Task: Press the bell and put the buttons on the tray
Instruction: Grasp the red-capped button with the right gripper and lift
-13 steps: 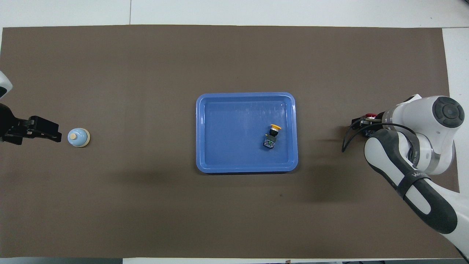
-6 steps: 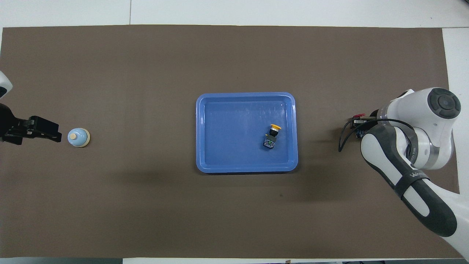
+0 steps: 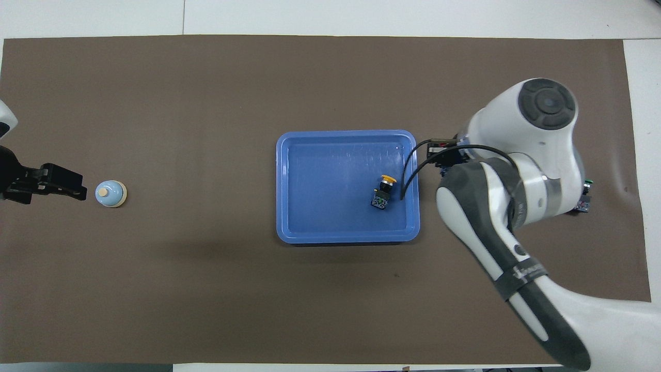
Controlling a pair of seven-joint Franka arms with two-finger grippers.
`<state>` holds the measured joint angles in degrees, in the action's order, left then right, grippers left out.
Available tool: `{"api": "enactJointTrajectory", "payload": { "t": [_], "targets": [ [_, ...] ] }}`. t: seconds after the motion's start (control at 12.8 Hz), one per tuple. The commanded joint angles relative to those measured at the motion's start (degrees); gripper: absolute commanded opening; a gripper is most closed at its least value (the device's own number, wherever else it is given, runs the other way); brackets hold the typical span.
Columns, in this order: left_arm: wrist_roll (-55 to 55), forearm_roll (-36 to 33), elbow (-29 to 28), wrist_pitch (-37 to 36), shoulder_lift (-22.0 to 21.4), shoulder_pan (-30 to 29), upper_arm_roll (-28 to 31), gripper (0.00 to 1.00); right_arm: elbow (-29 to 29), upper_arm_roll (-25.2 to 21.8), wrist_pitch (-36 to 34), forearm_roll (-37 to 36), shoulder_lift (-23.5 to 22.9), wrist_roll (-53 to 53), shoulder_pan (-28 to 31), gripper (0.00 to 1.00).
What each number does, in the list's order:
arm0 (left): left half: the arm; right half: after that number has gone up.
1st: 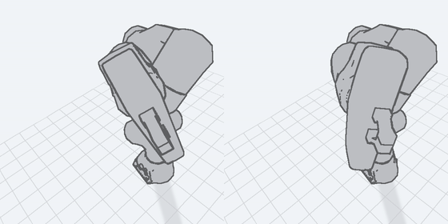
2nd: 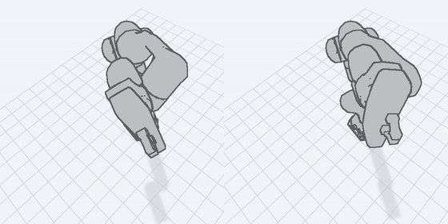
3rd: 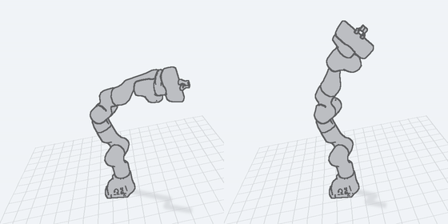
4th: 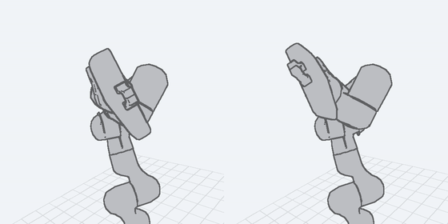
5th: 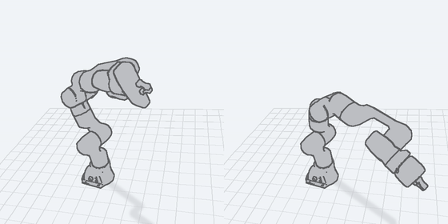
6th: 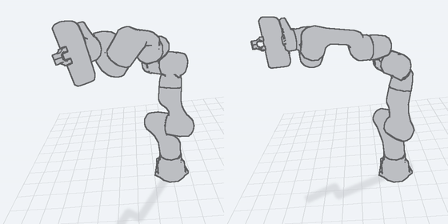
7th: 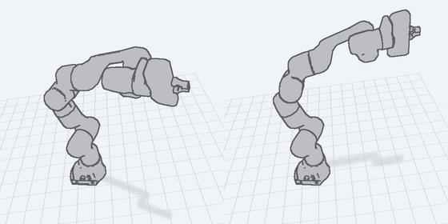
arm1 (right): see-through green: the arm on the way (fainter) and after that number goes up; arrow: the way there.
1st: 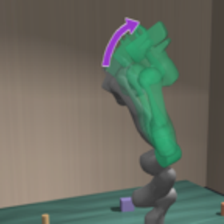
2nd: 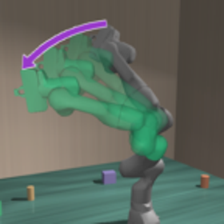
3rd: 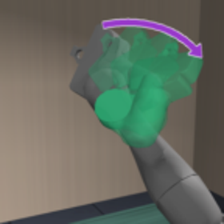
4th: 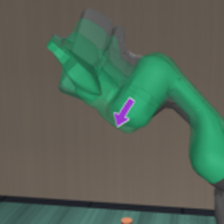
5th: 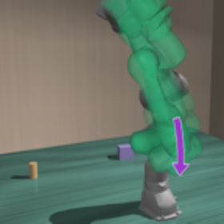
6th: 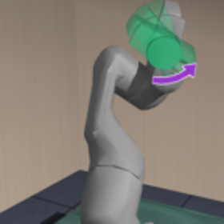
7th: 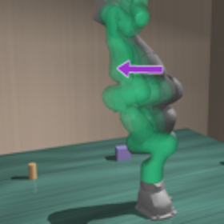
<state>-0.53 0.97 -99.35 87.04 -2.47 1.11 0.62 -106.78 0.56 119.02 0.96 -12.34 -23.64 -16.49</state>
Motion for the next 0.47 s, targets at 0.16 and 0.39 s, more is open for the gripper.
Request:
{"api": "enactJointTrajectory", "payload": {
  "t": [0.16,0.39],
  "targets": [
    [0.44,-0.18,-0.05,0.49,-0.51,0.04,0.18,1.00,6.12,-0.39,-0.10,0.62,-5.74,-18.42,-14.07,0.00],
    [0.44,-0.18,-0.05,0.50,-0.51,0.04,0.18,1.00,5.62,-0.30,5.68,0.27,-9.71,-22.23,-16.81,0.00]
  ]
}}
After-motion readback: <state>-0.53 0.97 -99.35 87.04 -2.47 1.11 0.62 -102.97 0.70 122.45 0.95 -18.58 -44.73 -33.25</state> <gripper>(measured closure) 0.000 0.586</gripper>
